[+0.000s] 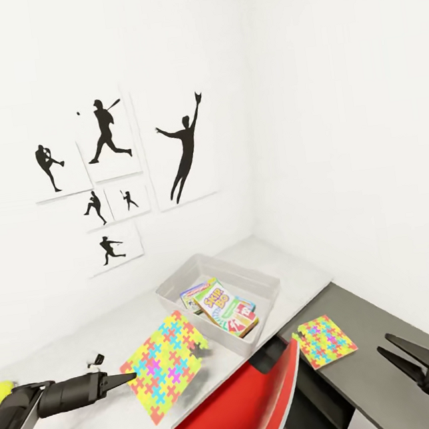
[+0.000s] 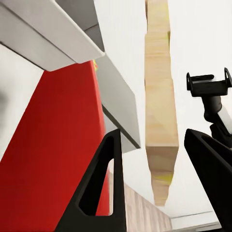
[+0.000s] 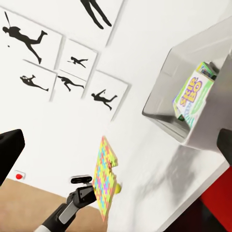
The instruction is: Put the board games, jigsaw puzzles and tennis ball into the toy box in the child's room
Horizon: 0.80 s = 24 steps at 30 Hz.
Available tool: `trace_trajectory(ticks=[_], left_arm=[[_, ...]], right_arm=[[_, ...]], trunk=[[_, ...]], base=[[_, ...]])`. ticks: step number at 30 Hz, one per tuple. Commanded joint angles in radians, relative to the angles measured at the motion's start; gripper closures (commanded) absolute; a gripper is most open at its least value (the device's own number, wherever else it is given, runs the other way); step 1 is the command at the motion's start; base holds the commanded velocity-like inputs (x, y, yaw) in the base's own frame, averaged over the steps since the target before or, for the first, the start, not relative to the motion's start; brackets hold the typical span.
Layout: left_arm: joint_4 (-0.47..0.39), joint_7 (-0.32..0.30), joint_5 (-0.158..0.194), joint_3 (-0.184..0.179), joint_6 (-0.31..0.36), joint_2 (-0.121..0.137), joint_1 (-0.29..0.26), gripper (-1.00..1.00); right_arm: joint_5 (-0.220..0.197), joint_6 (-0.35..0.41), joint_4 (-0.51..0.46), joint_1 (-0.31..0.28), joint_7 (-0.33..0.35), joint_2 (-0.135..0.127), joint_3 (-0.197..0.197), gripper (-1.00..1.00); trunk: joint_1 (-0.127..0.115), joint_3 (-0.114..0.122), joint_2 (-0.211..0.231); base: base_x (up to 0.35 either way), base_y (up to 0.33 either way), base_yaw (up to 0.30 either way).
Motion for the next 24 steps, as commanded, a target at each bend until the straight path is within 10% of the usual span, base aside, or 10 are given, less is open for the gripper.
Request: trace_trajectory(ticks=[1,24], left_arm=[[0.001,-0.002,0.006,-0.006,0.010,0.001,-0.001,1.00],[0.001,-0.002,0.006,-0.006,0.013,0.002,-0.001,1.00]], right_arm=[[0.001,0.004,-0.001,0.000,0.002,0.000,-0.001,-1.00],[0.001,-0.042,0.001,0.000,0.003,0.000,0.007,-1.00]], trunk=[[0.001,-0.002,-0.002],[0.001,-0.002,-0.002]], base=[[0.061,0.126,0.057],[0.142,0.003,0.005]])
